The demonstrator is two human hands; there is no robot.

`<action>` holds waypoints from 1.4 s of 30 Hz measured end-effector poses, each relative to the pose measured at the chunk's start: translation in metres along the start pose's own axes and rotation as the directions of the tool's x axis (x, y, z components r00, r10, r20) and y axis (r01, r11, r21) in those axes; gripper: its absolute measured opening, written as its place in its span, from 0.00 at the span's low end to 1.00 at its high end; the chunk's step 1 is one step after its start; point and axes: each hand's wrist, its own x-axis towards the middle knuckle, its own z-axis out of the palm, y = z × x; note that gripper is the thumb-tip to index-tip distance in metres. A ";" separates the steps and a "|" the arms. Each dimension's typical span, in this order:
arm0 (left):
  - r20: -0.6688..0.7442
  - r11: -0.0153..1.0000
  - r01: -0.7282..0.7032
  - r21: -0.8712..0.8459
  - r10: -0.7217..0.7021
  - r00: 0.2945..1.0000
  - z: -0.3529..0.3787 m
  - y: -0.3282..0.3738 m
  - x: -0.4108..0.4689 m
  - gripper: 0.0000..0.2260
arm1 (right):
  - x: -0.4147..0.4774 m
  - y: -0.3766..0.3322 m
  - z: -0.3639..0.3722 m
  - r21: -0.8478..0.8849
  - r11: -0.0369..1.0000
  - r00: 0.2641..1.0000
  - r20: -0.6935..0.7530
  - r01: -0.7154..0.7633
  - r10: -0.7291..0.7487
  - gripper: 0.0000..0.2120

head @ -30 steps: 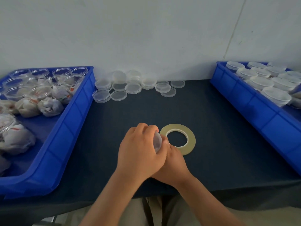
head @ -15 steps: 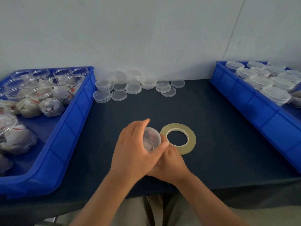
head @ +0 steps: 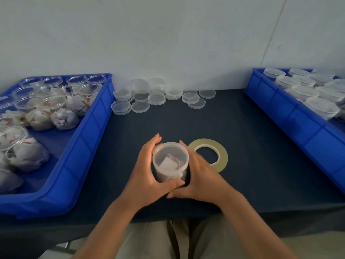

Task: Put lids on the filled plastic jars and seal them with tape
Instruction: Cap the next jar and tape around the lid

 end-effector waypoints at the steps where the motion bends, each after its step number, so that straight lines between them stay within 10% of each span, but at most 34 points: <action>1: -0.004 0.999 0.054 -0.010 -0.054 0.999 0.002 -0.006 -0.007 0.55 | -0.003 0.007 -0.010 -0.119 0.992 0.999 0.013 -0.037 0.039 0.63; 8: -0.036 0.988 0.155 -0.017 -0.156 0.987 0.014 -0.016 -0.019 0.37 | -0.030 0.040 -0.055 -0.539 0.837 0.992 0.017 -0.095 0.123 0.27; 13: -0.155 0.973 0.219 -0.077 -0.228 0.961 0.019 -0.003 -0.023 0.52 | -0.045 0.009 -0.054 -0.420 0.873 0.967 -0.162 -0.247 0.195 0.18; 16: -0.496 0.988 0.014 0.156 0.066 0.866 0.023 0.022 -0.034 0.37 | -0.061 -0.015 -0.050 -0.161 0.946 0.933 -0.277 -0.283 0.232 0.16; 20: -0.377 0.928 -0.210 0.308 0.321 0.868 0.028 0.065 -0.029 0.22 | -0.079 -0.049 -0.044 -0.030 0.992 0.922 -0.373 -0.120 0.100 0.14; 29: -0.224 0.977 -0.014 -0.211 -0.035 0.974 0.024 0.108 -0.026 0.08 | -0.093 -0.068 -0.037 -0.052 0.998 0.892 -0.447 0.044 -0.063 0.11; 42: -0.233 0.974 0.071 -0.214 -0.122 0.965 0.026 0.112 -0.028 0.08 | -0.089 -0.074 -0.027 -0.086 0.996 0.859 -0.506 0.033 -0.072 0.17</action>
